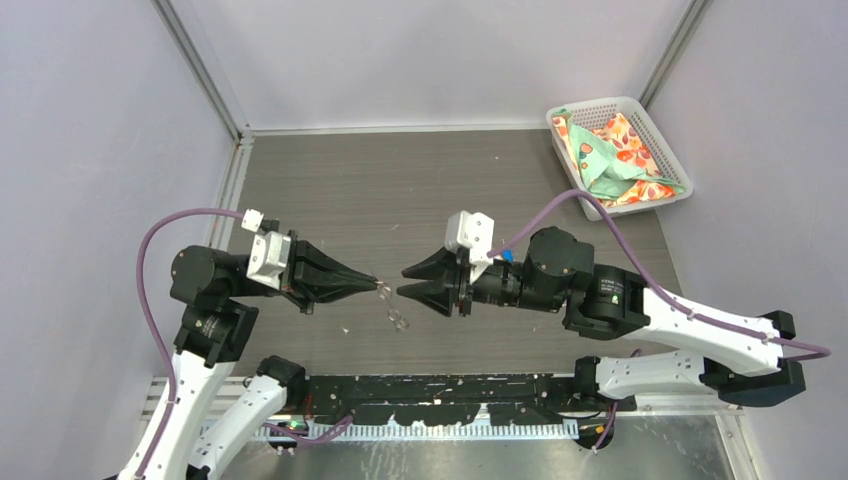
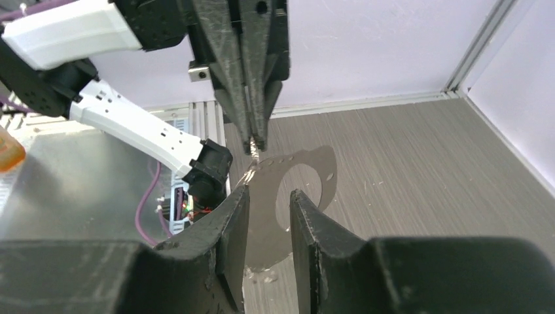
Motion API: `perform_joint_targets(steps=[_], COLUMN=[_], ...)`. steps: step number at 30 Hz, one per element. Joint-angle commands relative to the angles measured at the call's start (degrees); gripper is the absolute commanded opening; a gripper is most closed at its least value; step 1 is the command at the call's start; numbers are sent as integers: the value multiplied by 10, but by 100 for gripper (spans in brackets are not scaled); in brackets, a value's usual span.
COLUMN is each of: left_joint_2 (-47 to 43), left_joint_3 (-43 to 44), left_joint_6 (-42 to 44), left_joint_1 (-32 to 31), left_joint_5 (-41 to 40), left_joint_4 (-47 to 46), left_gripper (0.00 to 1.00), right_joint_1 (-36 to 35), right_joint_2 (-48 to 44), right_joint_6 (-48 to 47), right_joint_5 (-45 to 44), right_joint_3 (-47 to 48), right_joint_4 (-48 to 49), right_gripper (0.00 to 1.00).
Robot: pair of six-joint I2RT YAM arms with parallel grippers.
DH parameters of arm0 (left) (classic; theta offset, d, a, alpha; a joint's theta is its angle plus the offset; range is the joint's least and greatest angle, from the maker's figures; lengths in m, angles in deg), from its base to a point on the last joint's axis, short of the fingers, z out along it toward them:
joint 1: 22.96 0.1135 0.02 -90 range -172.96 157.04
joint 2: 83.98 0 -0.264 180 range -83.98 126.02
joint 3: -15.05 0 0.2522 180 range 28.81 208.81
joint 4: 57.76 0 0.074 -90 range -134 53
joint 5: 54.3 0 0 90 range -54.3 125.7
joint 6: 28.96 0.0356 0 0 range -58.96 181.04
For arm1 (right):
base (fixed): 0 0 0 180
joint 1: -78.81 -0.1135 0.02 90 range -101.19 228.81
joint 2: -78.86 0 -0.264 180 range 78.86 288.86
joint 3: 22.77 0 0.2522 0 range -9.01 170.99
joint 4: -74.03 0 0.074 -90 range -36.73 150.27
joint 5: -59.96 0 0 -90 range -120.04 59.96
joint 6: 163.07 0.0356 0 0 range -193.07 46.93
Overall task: Put the keys on the keyring
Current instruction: Adjust the keyring.
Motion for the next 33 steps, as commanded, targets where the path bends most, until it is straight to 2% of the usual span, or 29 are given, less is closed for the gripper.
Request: perform_joint_targets(steps=[1, 11, 20, 26, 33], left_joint_2=[-2, -14, -28, -31, -25], left_joint_3=[10, 0, -1, -2, 5], left_joint_6=[-1, 47, 55, 51, -16], left_joint_1=[0, 0, 0, 0, 0], left_joint_5=[-42, -98, -102, -111, -188], left_joint_4=[-3, 42, 67, 71, 82], left_gripper=[0, 0, 0, 0, 0], right_joint_1=[20, 20, 21, 20, 21], right_joint_2=[6, 59, 54, 36, 21], right_joint_6=[77, 135, 124, 114, 104], right_joint_5=[34, 35, -65, -97, -102], right_joint_3=[26, 45, 48, 38, 15], right_joint_4=[32, 50, 11, -9, -18], right_gripper=[34, 30, 1, 1, 1])
